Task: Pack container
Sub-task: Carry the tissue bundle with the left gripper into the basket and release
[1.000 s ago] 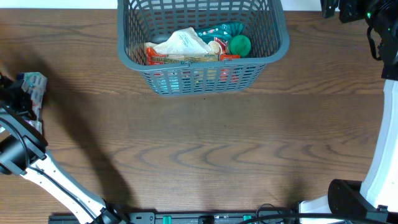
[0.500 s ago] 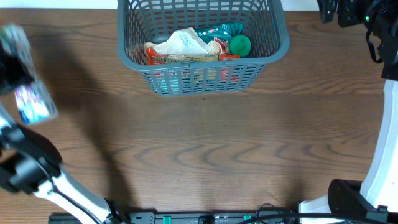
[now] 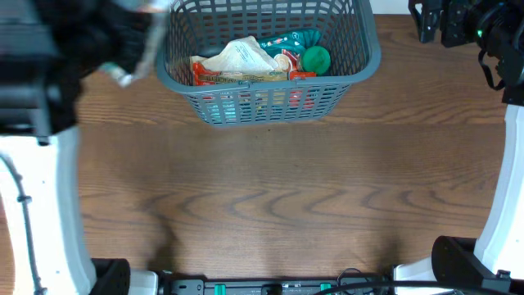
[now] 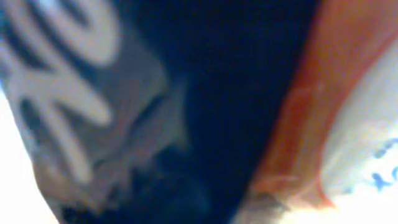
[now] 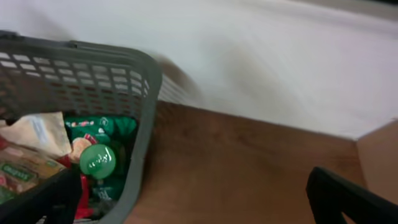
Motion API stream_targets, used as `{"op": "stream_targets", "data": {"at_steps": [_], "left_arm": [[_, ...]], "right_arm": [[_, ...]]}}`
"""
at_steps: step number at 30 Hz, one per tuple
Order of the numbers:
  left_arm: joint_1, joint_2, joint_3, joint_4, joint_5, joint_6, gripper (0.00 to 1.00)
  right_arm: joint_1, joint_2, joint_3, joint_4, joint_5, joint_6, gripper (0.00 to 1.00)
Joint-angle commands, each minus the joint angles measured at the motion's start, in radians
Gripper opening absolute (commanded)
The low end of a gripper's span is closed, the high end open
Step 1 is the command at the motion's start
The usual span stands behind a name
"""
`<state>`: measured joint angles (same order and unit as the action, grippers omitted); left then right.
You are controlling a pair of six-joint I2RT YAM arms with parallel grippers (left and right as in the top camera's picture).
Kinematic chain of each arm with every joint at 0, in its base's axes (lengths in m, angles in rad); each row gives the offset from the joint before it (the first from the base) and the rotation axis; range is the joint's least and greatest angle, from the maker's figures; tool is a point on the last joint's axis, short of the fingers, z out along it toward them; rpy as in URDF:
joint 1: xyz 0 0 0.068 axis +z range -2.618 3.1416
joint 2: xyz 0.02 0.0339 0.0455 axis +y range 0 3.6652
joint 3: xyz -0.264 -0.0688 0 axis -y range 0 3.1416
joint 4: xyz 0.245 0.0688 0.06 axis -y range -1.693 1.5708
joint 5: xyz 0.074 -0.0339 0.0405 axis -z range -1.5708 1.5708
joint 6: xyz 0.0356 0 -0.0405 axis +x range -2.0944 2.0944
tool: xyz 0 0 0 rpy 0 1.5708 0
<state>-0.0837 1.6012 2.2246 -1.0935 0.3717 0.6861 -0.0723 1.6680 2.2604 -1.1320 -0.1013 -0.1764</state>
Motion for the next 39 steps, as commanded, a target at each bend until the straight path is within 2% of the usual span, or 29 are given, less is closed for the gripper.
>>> {"op": "stream_targets", "data": {"at_steps": [1,5,7,17,25,28,30,31,32,37,39], "left_arm": [[-0.103,0.051,0.005,0.043,0.010,0.225,0.06],[-0.183,0.140,0.005,0.091,0.010,0.238,0.06],[-0.204,0.192,0.005,0.094,0.010,0.259,0.06],[-0.214,0.395,0.005,0.106,-0.001,0.260,0.06],[-0.214,0.502,0.005,0.123,-0.075,0.260,0.05],[-0.214,0.540,0.005,0.120,-0.080,0.260,0.08],[-0.214,0.566,0.005,0.117,-0.095,0.259,0.23],[-0.214,0.578,0.005,0.115,-0.098,0.259,0.37],[-0.214,0.592,0.005,0.112,-0.098,0.259,0.46],[-0.214,0.647,0.005,0.103,-0.160,0.240,0.64],[-0.214,0.651,0.005,0.096,-0.160,0.237,0.65]], "right_arm": [[-0.023,0.003,-0.004,-0.019,0.157,0.178,0.99],[-0.071,0.003,-0.005,-0.071,0.292,0.322,0.99],[-0.104,0.003,-0.006,-0.093,0.300,0.347,0.99],[-0.225,0.003,-0.029,-0.144,0.290,0.332,0.99],[-0.235,0.003,-0.094,-0.122,0.269,0.318,0.99],[-0.235,0.003,-0.121,-0.117,0.269,0.318,0.99],[-0.235,0.003,-0.131,-0.117,0.269,0.318,0.99],[-0.235,0.003,-0.133,-0.117,0.269,0.318,0.99],[-0.235,0.003,-0.133,-0.117,0.269,0.318,0.99],[-0.235,0.003,-0.134,-0.117,0.269,0.318,0.99],[-0.235,0.003,-0.134,-0.117,0.269,0.317,0.99]]}}
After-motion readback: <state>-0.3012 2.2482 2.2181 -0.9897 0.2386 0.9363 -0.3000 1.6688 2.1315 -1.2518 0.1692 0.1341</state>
